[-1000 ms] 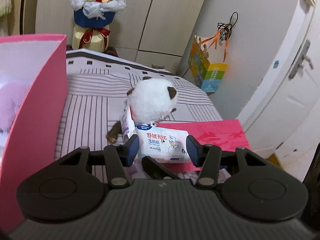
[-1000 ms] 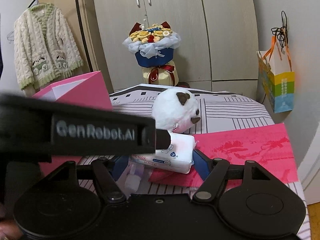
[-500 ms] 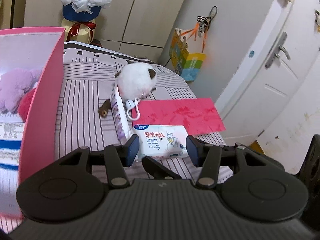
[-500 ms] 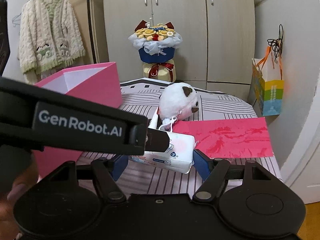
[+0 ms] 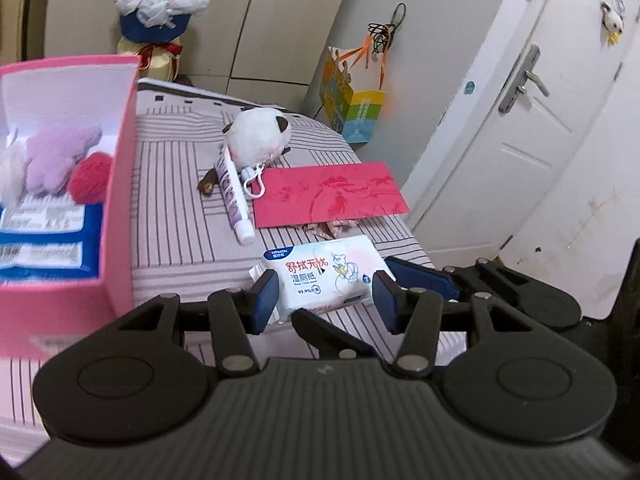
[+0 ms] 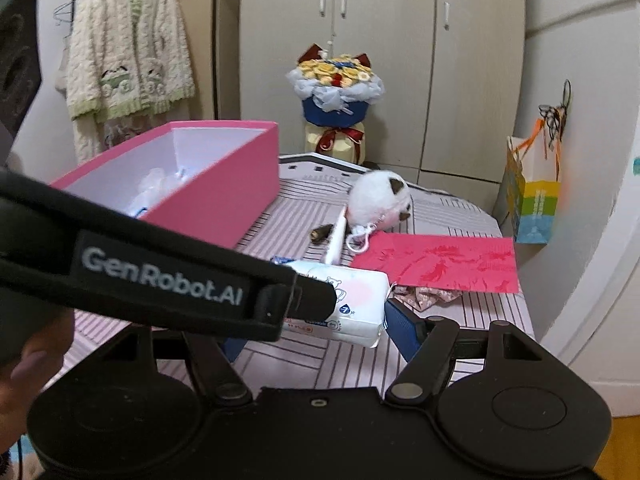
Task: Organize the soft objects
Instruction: 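Carry the white wet-wipe pack over the pink box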
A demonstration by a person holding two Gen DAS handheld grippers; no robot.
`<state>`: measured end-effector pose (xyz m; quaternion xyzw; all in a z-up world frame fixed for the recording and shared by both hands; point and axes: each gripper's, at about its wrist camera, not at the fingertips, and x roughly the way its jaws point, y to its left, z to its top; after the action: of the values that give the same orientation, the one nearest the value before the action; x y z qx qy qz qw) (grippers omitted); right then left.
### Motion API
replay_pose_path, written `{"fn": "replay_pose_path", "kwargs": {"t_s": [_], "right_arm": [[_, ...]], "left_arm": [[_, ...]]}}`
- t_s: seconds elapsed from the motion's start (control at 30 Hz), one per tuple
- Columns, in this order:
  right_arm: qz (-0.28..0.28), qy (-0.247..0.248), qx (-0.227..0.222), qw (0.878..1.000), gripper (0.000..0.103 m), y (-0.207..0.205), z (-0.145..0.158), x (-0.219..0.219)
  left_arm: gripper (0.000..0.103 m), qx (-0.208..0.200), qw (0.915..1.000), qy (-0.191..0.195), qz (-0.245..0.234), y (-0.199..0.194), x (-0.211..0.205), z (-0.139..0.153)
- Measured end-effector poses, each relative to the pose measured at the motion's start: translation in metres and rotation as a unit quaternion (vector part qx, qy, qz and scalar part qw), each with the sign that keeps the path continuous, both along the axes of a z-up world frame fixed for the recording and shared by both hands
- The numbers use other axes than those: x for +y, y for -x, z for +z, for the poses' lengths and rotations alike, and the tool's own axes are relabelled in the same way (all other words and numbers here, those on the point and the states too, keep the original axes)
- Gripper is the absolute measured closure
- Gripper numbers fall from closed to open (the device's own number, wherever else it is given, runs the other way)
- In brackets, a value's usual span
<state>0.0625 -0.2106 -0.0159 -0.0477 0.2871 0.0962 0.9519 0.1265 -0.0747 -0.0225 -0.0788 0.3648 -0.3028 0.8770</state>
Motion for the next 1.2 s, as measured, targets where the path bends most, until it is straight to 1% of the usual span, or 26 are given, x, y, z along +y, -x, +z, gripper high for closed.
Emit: {"fn": "replay_pose_path", "kwargs": {"t_s": [0.13,0.3,0.43,0.73,1.0,1.1,1.2], "right_arm": [[0.013,0.011,-0.007,1.0,0.028,0.01,0.02,0.009],[0.025,0.024,-0.038,0.999,0.028,0.022,0.043,0.025],[0.035,0.034,-0.056,0.997,0.028,0.023,0.058,0.042],[0.076,0.038,-0.085,0.993,0.028,0.017,0.083,0.083],[0.115,0.027,-0.088,0.989,0.028,0.0,0.089,0.119],[0.13,0.014,-0.083,0.988,0.028,-0.013,0.083,0.13],[0.138,0.008,-0.077,0.987,0.028,-0.028,0.074,0.141]], "left_arm": [[0.053,0.005,0.9999,0.013,-0.001,0.01,0.015,0.015],[0.053,-0.019,0.9995,0.022,0.008,0.026,0.032,0.037],[0.053,-0.028,0.9986,0.032,0.031,0.03,0.047,0.049],[0.053,-0.055,0.9946,0.04,0.078,0.033,0.091,0.07],[0.053,-0.088,0.9889,0.036,0.114,0.031,0.131,0.08],[0.053,-0.088,0.987,0.039,0.129,0.022,0.145,0.075],[0.053,-0.077,0.9864,0.04,0.139,0.005,0.158,0.066]]}}
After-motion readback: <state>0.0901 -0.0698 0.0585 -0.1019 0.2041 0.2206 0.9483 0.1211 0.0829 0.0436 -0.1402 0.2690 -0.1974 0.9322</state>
